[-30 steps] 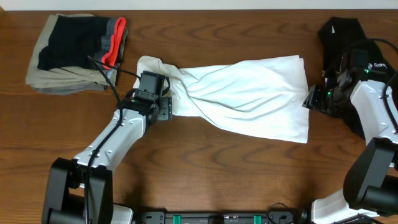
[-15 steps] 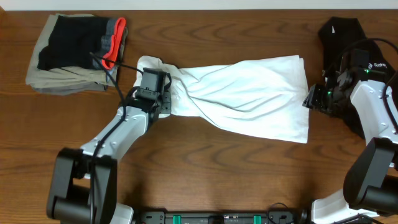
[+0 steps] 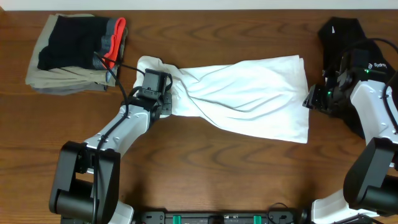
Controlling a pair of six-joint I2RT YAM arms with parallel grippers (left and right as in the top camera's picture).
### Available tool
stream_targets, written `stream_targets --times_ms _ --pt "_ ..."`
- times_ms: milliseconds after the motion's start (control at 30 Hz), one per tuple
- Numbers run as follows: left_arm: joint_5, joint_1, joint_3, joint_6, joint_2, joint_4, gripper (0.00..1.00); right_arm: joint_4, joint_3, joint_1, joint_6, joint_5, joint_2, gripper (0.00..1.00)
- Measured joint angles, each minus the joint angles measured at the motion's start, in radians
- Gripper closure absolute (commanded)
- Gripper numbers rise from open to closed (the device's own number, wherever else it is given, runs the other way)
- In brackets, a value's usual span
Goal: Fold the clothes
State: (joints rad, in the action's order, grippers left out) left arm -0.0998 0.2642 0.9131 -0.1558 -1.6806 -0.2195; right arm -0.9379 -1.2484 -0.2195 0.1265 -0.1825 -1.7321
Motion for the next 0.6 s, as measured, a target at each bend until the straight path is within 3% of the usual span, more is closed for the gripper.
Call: stream_targets --times_ms 500,567,600 --pt "0.0 0.0 0.0 -0.001 -0.036 0.035 0.78 -0.009 0.0 0.0 0.0 0.0 0.0 0.48" --pt "0.0 0.0 0.0 -0.001 -0.036 0.035 0.81 -0.011 0.0 0.0 0.0 0.0 0.0 0.48" --pt "0.0 0.0 0.0 -0.001 -0.036 0.036 0.88 -0.01 0.0 0.0 0.0 0.0 0.0 0.48"
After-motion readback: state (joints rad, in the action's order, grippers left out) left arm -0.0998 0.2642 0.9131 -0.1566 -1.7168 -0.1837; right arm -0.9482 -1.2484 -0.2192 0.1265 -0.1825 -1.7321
